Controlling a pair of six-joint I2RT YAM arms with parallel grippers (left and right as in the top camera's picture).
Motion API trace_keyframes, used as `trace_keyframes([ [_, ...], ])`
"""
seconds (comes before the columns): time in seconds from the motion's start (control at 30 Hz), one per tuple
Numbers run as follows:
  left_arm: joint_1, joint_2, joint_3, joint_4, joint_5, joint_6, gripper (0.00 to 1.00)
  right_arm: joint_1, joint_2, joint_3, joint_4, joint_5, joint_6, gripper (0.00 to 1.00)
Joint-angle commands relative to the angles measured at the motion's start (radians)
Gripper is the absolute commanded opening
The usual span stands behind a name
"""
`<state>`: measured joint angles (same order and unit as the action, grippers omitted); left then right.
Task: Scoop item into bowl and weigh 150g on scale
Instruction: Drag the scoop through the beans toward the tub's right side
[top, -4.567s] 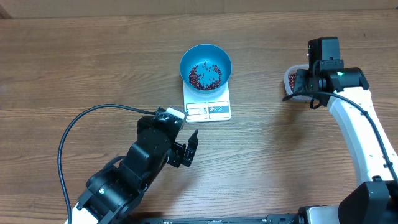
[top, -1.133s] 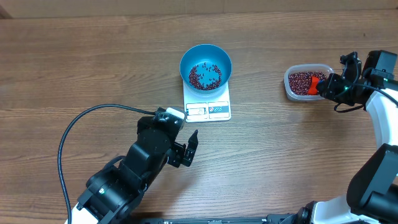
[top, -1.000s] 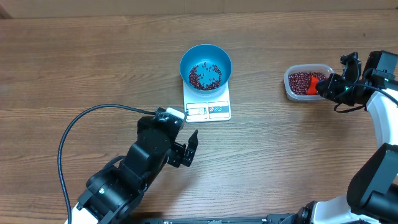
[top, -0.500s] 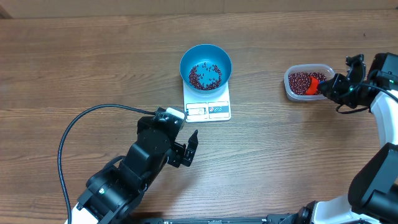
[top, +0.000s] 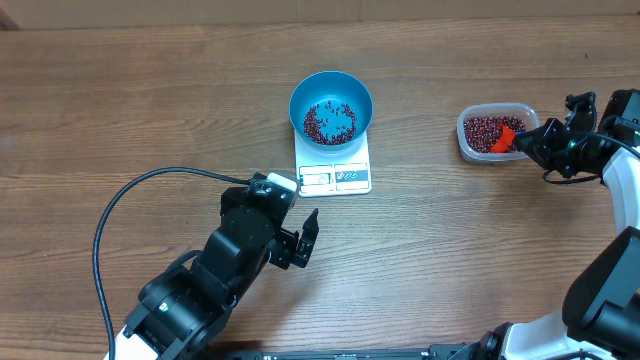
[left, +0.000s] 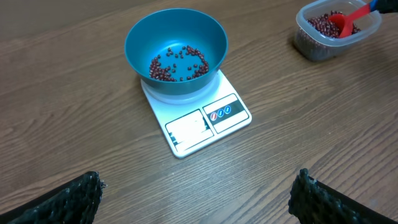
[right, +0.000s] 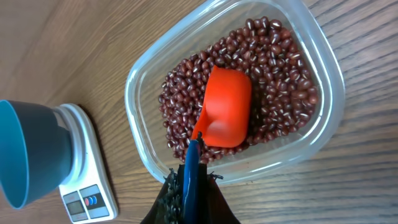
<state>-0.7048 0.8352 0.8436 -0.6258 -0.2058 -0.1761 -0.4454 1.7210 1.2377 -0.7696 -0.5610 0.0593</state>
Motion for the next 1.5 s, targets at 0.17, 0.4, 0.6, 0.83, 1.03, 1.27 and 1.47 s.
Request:
trace_keyframes([
  [0.17, 0.004, -0.004, -0.005, 0.000, -0.004, 0.019, 1.00, -0.019, 0.090, -0.008, -0.006, -0.109, 0.027, 0.04],
  [0.4, 0.004, -0.004, -0.005, 0.000, -0.004, 0.019, 1.00, -0.100, 0.089, -0.008, -0.028, -0.130, 0.027, 0.04],
  [0.6, 0.004, -0.004, -0.005, 0.000, -0.004, 0.019, 1.00, -0.133, 0.090, -0.008, -0.046, -0.130, 0.027, 0.04],
  [0.83, 0.004, -0.004, -0.005, 0.000, -0.004, 0.019, 1.00, -0.135, 0.090, -0.008, -0.051, -0.133, 0.032, 0.04],
  [1.03, 0.004, -0.004, -0.005, 0.001, -0.004, 0.019, 0.99, -0.138, 0.090, -0.008, -0.042, -0.192, 0.045, 0.04],
  [1.27, 0.004, -0.004, -0.005, 0.000, -0.004, 0.019, 0.99, -0.174, 0.090, -0.008, -0.037, -0.285, 0.037, 0.04],
  [1.47, 0.005, -0.004, -0.005, 0.000, -0.004, 0.019, 1.00, -0.217, 0.090, -0.008, -0.036, -0.374, 0.010, 0.04],
])
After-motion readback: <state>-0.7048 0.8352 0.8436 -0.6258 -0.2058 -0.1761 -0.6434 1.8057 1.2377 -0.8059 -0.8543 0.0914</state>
